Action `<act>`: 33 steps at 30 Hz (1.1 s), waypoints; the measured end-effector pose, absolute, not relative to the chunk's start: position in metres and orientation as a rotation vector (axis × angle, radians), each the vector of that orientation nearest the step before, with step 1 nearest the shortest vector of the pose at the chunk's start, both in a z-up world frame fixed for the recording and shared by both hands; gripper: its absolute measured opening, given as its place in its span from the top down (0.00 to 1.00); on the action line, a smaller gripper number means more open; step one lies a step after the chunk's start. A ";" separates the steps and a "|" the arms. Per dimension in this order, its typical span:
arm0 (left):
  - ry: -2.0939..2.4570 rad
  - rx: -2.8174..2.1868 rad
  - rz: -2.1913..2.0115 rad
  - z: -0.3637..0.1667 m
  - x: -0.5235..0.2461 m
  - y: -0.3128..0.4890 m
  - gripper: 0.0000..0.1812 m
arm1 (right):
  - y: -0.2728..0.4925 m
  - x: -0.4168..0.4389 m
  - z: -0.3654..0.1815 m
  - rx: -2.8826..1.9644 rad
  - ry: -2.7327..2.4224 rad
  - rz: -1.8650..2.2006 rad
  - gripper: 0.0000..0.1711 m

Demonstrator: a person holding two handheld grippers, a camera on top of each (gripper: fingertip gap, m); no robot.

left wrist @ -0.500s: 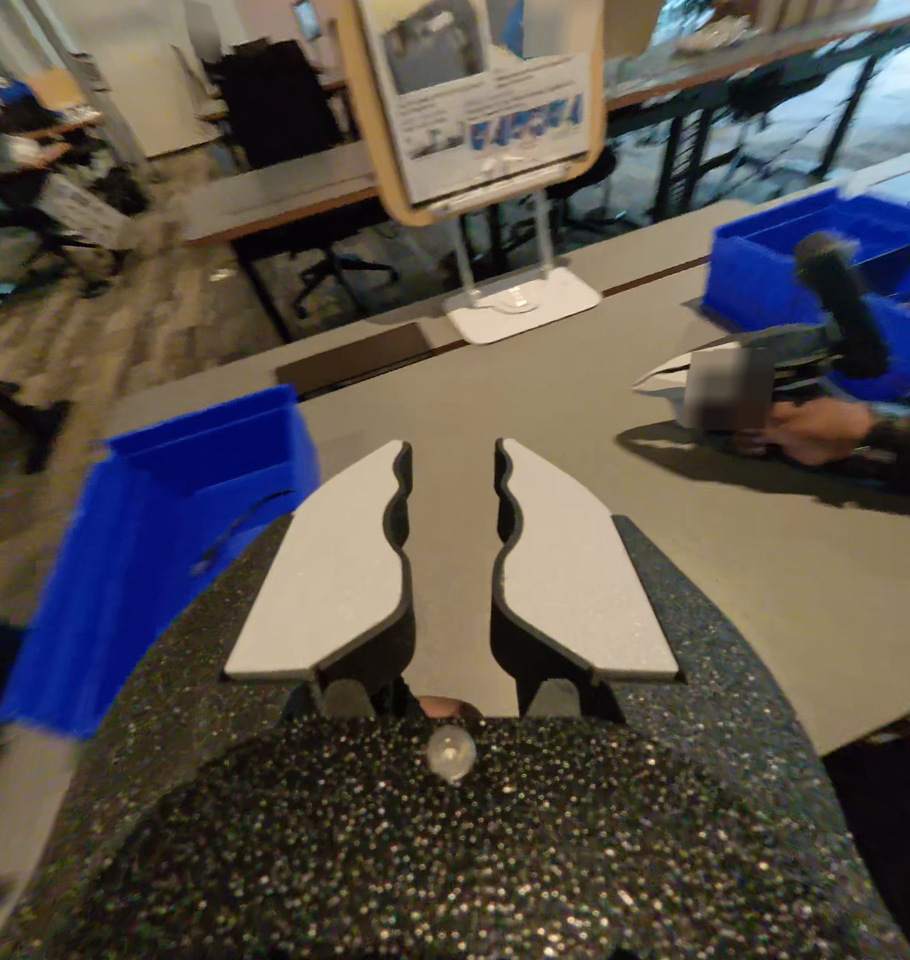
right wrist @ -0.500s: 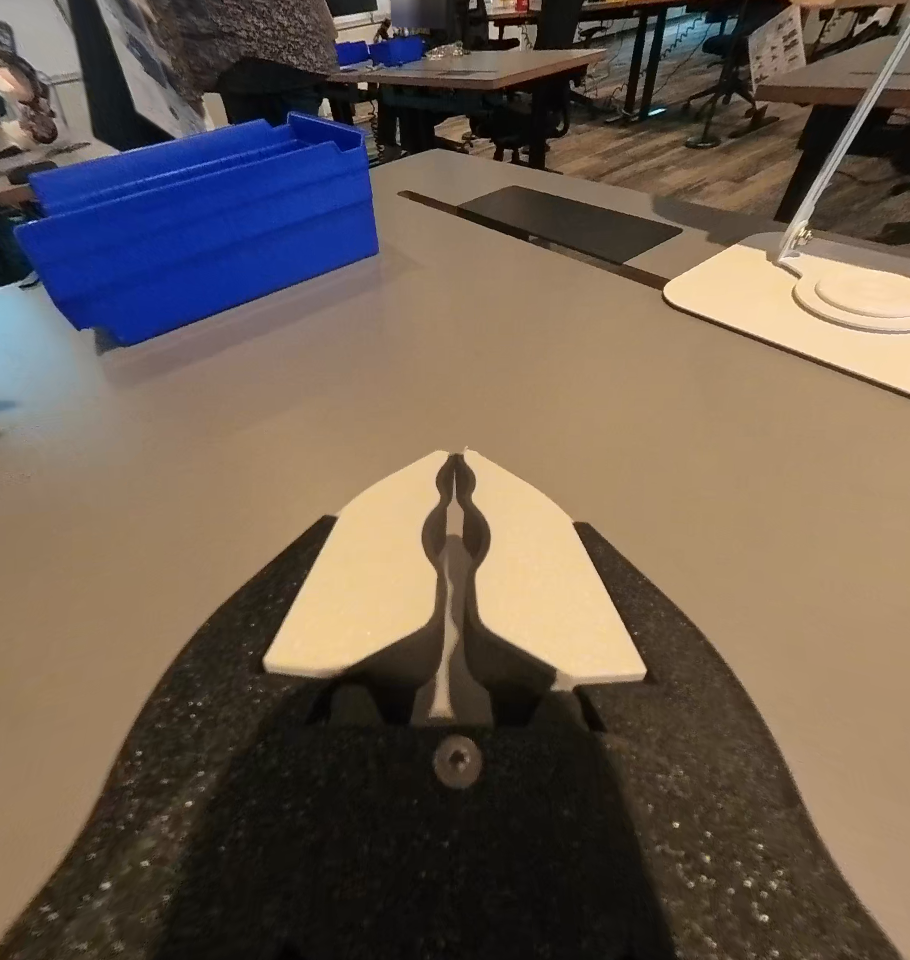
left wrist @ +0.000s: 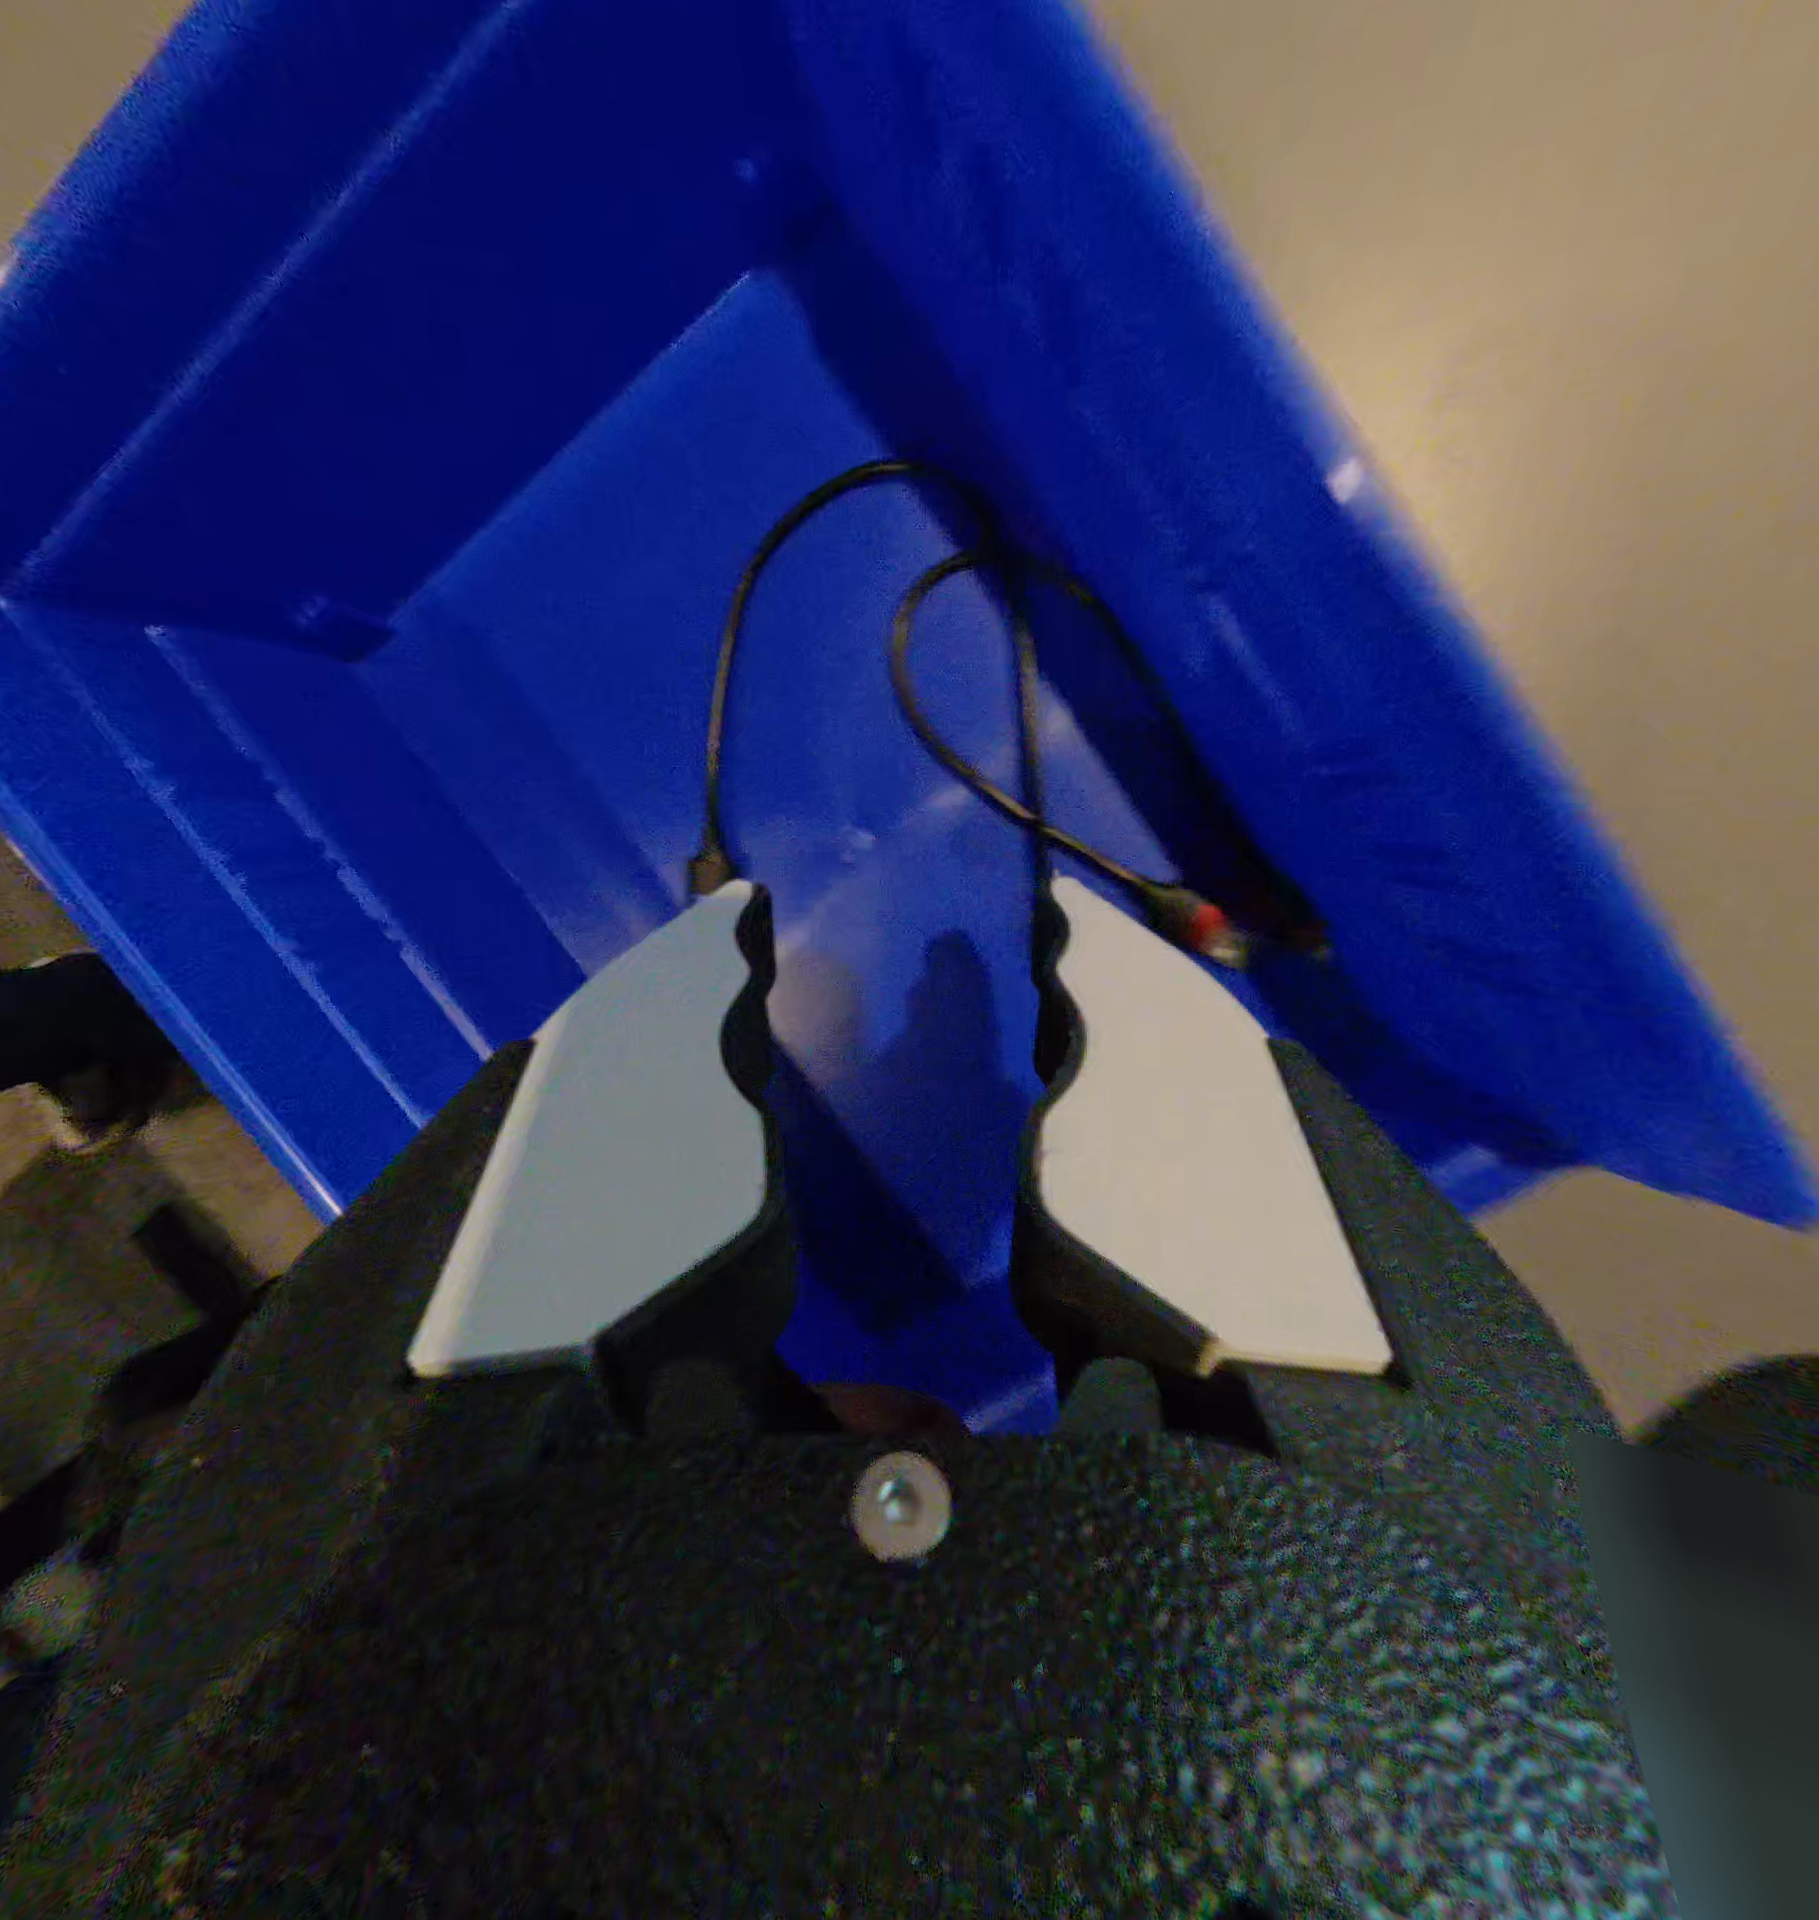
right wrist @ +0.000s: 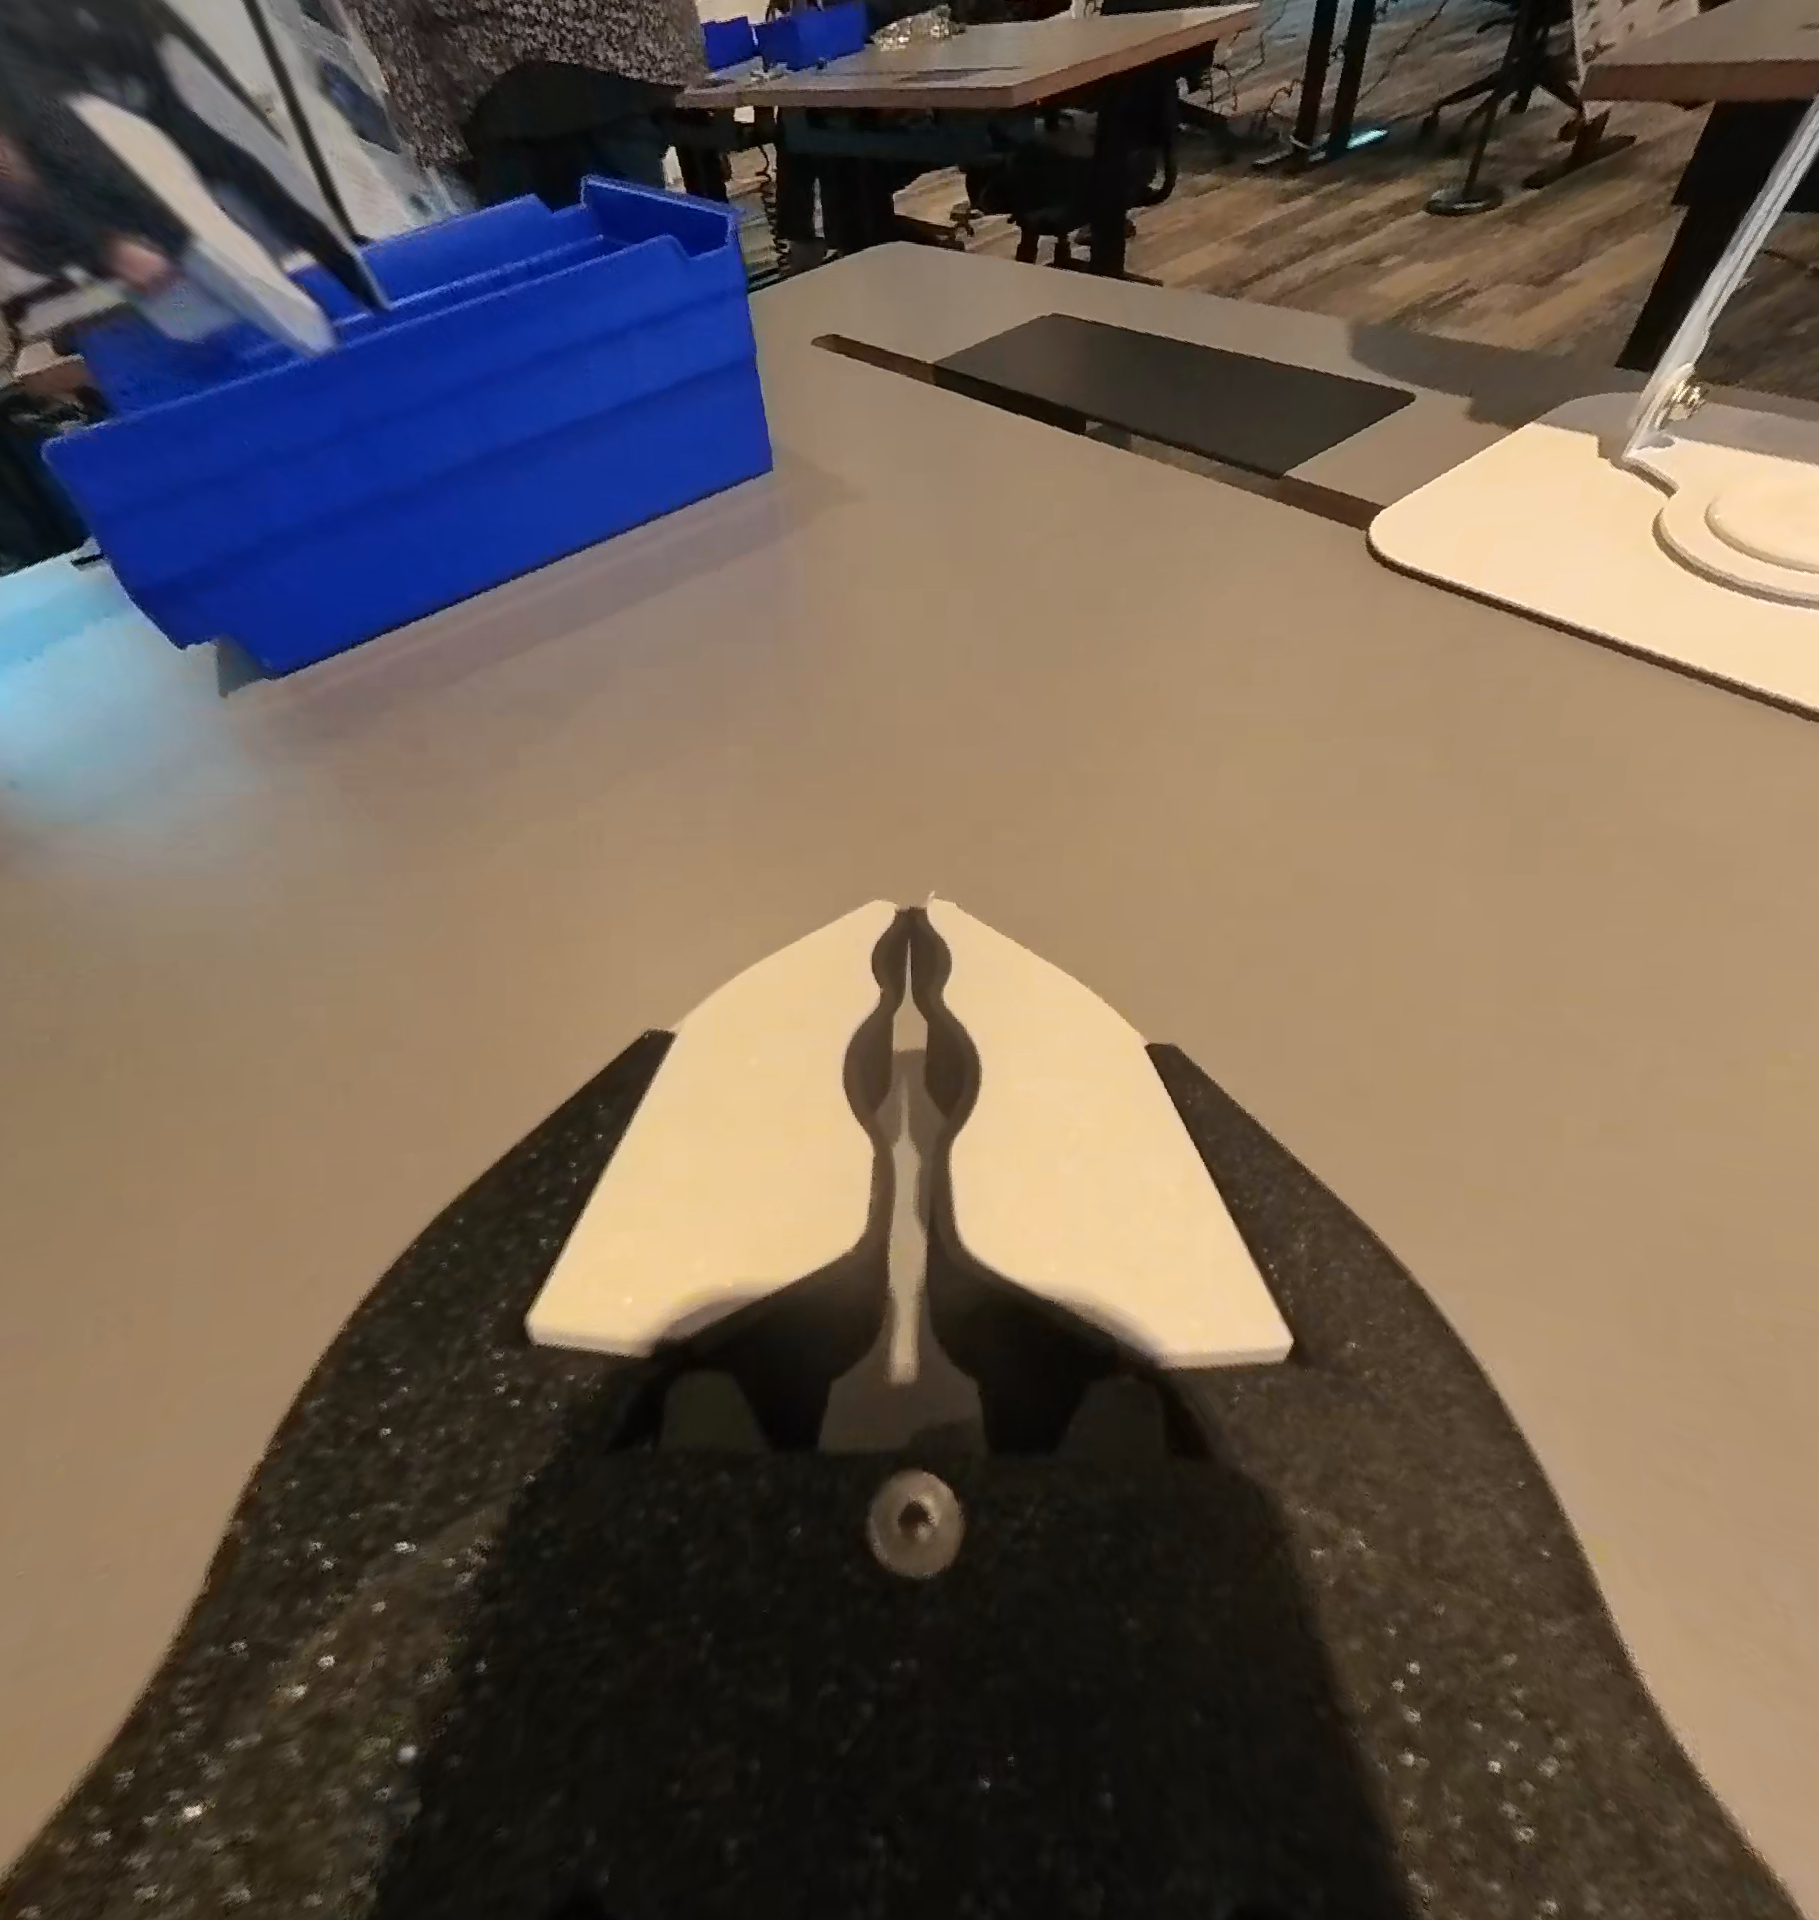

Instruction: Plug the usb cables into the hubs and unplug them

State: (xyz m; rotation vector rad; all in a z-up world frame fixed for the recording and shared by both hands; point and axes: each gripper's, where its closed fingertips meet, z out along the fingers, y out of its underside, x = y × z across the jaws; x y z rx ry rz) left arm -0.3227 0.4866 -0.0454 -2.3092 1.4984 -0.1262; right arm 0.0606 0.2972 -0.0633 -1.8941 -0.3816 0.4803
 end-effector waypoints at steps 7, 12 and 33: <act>1.676 -2.370 0.073 -0.100 -0.325 0.538 0.75 | 0.300 0.066 -0.063 -1.901 -0.328 0.516 1.00; 1.649 -2.494 0.078 -0.124 -0.334 0.544 0.84 | 0.302 0.067 -0.065 -1.916 -0.312 0.522 1.00; 1.140 -2.037 0.251 0.067 -0.314 0.556 0.99 | 0.297 0.069 -0.057 -1.855 -0.295 0.532 1.00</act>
